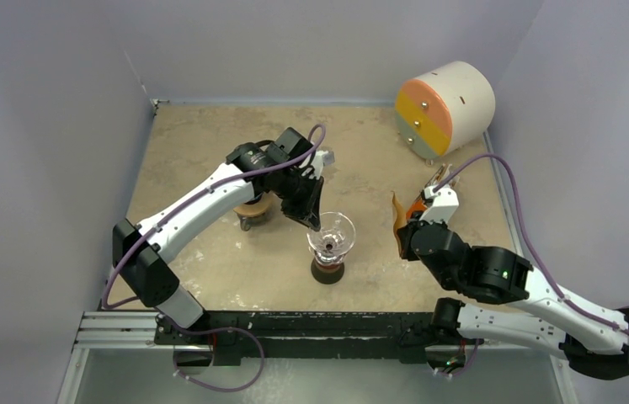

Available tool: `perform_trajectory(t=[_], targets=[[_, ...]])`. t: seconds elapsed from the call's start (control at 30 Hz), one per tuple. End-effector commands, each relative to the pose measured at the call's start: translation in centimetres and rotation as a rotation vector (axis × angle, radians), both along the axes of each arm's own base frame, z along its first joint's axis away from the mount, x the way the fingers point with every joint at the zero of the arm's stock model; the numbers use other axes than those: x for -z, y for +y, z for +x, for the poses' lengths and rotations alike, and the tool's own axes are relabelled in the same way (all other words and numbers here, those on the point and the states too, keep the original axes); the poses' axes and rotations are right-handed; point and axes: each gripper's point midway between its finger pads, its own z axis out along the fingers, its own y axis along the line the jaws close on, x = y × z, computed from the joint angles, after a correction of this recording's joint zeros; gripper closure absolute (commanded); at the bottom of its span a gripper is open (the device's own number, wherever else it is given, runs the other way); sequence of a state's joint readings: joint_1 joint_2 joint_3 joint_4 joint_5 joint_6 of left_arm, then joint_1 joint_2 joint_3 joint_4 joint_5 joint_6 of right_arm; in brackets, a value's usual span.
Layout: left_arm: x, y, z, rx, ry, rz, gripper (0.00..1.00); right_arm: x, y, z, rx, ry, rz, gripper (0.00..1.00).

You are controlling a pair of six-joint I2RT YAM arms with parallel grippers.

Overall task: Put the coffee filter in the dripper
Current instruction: Place the coffee dripper on the coffee server.

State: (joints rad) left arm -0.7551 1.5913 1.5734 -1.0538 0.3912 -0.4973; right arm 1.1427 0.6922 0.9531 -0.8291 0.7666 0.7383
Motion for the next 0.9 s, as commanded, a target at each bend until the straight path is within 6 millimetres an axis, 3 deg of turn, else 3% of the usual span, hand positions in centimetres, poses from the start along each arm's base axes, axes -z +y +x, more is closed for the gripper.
perform_trajectory(t=[0.0,0.43,0.87], targets=[[-0.2,-0.6,0.2,-0.001,-0.017,-0.027,1.00,0.1,-0.2,0.1,0.021,-0.001,0.014,1.00],[-0.1,0.0,-1.0,-0.002,0.010,-0.042,1.00,0.3,0.4,0.3,0.012,0.003,0.013,1.00],[-1.8,0.3,-1.5,0.002,-0.010,-0.073,1.00,0.6,0.9,0.3,0.005,0.013,0.013,1.00]])
